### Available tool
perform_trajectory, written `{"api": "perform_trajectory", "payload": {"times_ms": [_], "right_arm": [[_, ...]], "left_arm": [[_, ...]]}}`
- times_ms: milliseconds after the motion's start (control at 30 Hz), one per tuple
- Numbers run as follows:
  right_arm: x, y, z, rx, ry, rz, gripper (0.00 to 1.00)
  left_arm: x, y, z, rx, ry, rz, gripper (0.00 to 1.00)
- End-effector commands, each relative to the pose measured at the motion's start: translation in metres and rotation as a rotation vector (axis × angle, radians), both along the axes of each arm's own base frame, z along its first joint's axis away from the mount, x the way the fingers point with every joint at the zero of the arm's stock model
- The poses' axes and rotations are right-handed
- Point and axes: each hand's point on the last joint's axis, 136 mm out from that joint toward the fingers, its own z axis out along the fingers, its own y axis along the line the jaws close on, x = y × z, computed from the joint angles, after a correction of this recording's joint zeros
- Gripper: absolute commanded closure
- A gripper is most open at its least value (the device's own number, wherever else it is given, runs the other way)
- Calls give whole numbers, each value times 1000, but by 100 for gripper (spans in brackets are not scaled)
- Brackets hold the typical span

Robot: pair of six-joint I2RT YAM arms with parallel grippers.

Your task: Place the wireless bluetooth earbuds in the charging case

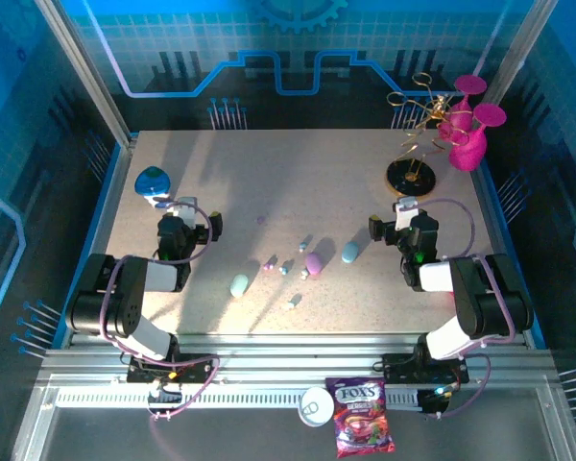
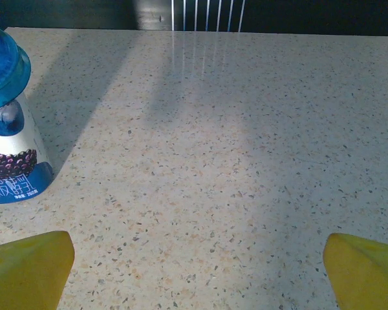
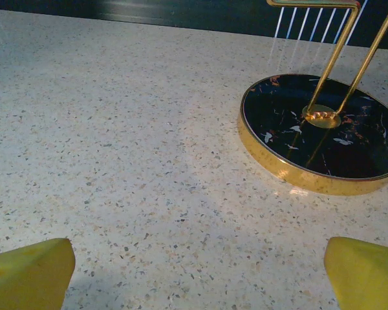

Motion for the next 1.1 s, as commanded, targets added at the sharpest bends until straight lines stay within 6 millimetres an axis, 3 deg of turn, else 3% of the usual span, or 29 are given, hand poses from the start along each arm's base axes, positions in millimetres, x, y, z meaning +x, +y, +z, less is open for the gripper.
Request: {"api": "perform_trajectory", "payload": {"times_ms": [0,833,1067], "right_arm": [[6,2,10,-6,-32,11,0],[5,2,13,2,-36,19,0],[-7,4,44,-25,-59,11,0]], "left_arm": [[5,-2,5,-21,-14,-11,1],[1,-2,8,-11,-31,1,1],[-18,-5,45,64,-79,63,1]]}}
